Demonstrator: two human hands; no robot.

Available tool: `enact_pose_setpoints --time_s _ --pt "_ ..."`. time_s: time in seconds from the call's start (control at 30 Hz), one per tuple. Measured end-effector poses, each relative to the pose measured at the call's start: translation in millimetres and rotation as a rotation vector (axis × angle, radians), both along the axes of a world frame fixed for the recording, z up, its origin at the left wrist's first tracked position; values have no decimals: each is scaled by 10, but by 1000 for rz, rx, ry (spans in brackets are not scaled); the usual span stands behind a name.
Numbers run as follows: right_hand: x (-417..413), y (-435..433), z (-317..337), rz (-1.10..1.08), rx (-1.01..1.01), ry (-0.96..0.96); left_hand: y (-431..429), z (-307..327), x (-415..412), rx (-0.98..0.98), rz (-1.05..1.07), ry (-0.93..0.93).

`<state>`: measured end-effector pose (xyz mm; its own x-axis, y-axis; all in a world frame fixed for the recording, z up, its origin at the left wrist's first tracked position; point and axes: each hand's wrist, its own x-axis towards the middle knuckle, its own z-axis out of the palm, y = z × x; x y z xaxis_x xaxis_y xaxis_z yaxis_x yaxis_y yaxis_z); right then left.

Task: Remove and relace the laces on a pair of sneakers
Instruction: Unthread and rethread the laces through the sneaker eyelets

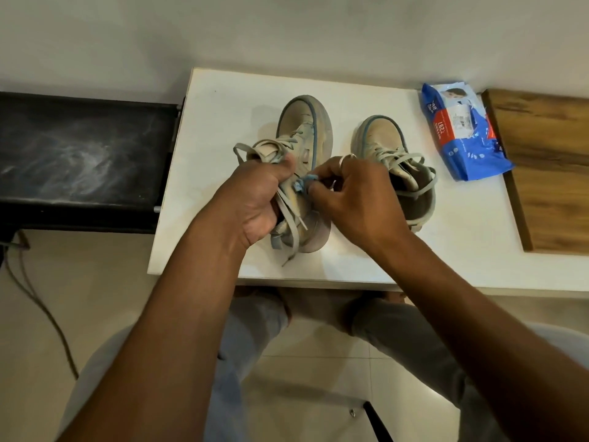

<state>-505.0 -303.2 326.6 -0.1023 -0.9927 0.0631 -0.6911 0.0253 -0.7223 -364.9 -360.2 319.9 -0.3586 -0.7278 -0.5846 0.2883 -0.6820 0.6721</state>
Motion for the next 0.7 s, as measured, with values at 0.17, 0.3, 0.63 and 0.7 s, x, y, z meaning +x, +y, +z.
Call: enact_pose_setpoints --time_s 0.17,0.3,0.63,0.7 --pt "68 15 76 176 53 34 -6 16 53 32 -9 18" --pt "-24 -69 78 114 31 8 12 64 28 34 7 59" --pt "69 -152 214 283 118 -1 33 115 25 37 32 42" --pt "23 -167 204 281 129 20 35 122 10 38 23 47"
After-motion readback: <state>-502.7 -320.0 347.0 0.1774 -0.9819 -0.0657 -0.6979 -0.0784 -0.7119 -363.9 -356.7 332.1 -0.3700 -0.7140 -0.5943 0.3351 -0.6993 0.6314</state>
